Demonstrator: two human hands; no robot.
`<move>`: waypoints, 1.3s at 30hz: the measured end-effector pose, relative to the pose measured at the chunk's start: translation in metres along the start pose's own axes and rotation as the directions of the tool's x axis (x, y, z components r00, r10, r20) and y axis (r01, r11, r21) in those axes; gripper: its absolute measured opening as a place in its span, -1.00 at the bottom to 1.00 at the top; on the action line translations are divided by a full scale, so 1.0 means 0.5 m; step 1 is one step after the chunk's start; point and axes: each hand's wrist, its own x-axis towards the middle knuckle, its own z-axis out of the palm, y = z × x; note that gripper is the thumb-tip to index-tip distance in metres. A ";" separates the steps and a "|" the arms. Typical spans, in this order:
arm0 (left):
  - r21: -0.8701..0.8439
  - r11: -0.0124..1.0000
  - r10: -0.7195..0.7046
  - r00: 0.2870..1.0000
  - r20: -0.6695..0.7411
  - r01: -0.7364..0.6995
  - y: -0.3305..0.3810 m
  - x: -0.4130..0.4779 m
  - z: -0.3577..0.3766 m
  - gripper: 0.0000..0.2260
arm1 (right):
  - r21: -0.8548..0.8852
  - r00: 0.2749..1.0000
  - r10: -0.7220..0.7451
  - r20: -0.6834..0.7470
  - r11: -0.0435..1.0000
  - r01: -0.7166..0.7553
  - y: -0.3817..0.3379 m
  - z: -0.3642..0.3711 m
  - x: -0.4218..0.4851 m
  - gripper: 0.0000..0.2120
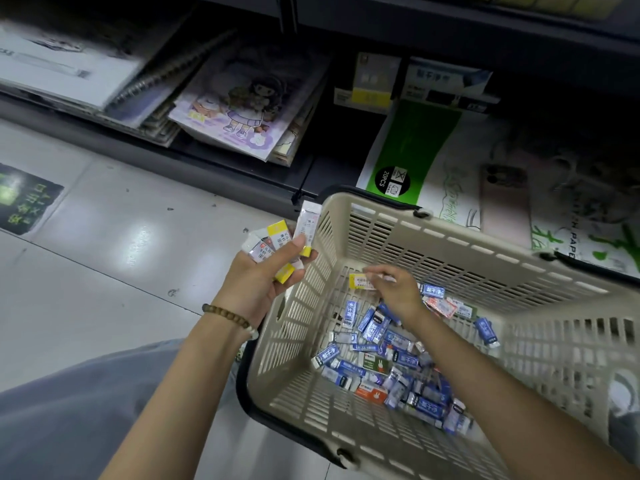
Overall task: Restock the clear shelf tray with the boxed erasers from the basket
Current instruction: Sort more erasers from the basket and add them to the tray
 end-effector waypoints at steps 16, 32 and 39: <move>0.176 0.982 -0.073 0.997 -0.012 0.074 -0.045 -0.064 0.027 -0.82 | -0.307 0.983 0.175 -0.054 0.934 -0.184 0.159 -0.207 -0.138 -0.88; 0.380 0.880 -0.301 0.953 -0.015 0.284 -0.142 0.001 0.056 -0.22 | -0.683 0.731 0.682 -0.015 0.527 -0.505 0.218 -0.256 -0.213 -0.66; 0.318 0.888 -0.338 0.940 -0.038 0.332 -0.152 0.002 0.055 -0.09 | -0.606 0.732 0.680 0.044 0.601 -0.521 0.220 -0.229 -0.213 -0.75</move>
